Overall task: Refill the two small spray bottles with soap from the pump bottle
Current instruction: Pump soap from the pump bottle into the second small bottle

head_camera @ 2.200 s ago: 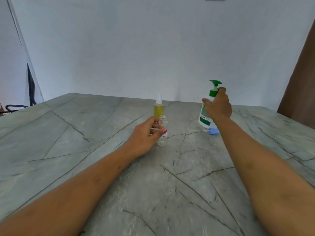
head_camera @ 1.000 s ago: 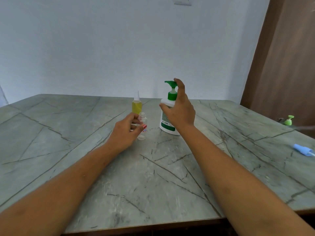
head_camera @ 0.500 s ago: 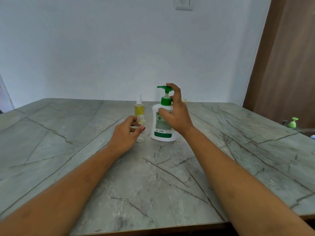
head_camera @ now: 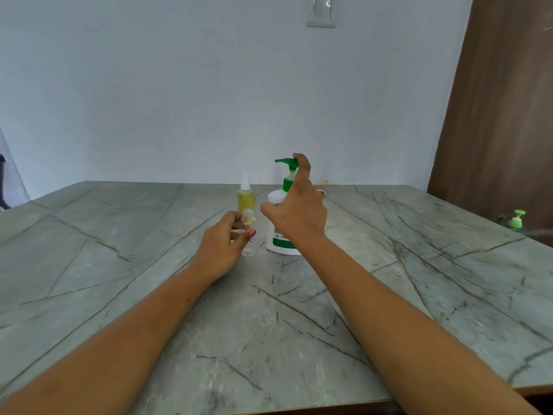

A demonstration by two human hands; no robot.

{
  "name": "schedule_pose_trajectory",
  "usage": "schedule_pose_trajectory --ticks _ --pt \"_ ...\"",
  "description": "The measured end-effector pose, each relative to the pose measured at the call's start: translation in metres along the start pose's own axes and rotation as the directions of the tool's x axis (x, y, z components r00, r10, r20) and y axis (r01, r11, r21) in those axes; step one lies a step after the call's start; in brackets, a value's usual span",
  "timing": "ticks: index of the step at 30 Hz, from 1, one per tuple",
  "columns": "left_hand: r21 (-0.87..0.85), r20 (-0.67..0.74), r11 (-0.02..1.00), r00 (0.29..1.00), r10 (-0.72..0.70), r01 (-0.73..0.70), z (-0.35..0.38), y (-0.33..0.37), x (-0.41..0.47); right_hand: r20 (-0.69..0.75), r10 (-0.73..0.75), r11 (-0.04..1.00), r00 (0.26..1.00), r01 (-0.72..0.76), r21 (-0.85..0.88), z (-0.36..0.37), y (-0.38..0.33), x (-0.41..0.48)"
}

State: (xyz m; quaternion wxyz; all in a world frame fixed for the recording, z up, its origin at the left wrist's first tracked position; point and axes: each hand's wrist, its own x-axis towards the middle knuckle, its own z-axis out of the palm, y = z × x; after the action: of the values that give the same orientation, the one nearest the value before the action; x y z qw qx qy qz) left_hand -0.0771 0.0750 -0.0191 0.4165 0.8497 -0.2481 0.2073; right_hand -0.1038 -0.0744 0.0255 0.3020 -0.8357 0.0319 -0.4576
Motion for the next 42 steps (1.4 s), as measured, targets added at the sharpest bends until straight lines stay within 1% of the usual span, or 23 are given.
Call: schedule_pose_trajectory --ticks 4,7,9,11,13,18,21,27,35,40,42 --pt "-0.001 0.009 1.0 1.0 -0.013 0.013 0.001 -0.002 0.001 0.021 -0.121 0.985 0.992 0.123 -0.121 -0.007 0.002 0.0" --pt "0.008 0.01 1.0 1.0 -0.027 0.027 0.002 -0.002 0.003 0.071 -0.236 0.936 0.969 0.247 -0.25 -0.014 0.001 0.002" --pt "0.018 0.008 0.999 0.999 -0.038 0.038 0.002 -0.002 0.004 0.104 -0.282 0.908 0.954 0.3 -0.291 -0.018 -0.002 0.002" --pt "0.011 0.008 0.999 0.999 -0.031 0.031 0.002 -0.002 0.005 0.156 -0.333 0.853 0.93 0.368 -0.369 -0.021 -0.005 0.001" --pt "0.001 0.012 1.0 0.999 -0.031 0.031 0.002 -0.003 0.006 0.236 -0.375 0.769 0.896 0.443 -0.46 -0.024 -0.006 0.0" --pt "0.008 0.022 0.999 0.999 -0.043 0.043 0.002 -0.004 0.006 0.354 -0.375 0.647 0.856 0.516 -0.562 -0.027 -0.004 -0.002" --pt "0.003 0.029 0.999 0.998 -0.051 0.051 0.001 -0.005 0.006 0.394 -0.37 0.607 0.841 0.54 -0.583 -0.025 -0.003 -0.003" --pt "-0.017 0.029 0.999 0.999 -0.027 0.027 0.002 -0.008 0.007 0.47 -0.385 0.571 0.794 0.605 -0.555 -0.017 0.001 -0.006" --pt "-0.017 0.017 1.0 1.0 0.004 -0.004 0.004 -0.016 0.011 0.482 -0.379 0.563 0.789 0.611 -0.557 -0.007 0.009 -0.001" --pt "-0.046 0.008 0.999 1.0 0.014 -0.014 0.003 -0.018 0.012 0.495 -0.423 0.527 0.759 0.651 -0.547 -0.007 0.009 -0.001" --pt "-0.055 0.007 0.998 1.0 0.015 -0.014 0.002 -0.018 0.012 0.495 -0.427 0.529 0.756 0.653 -0.541 -0.008 0.009 -0.002"
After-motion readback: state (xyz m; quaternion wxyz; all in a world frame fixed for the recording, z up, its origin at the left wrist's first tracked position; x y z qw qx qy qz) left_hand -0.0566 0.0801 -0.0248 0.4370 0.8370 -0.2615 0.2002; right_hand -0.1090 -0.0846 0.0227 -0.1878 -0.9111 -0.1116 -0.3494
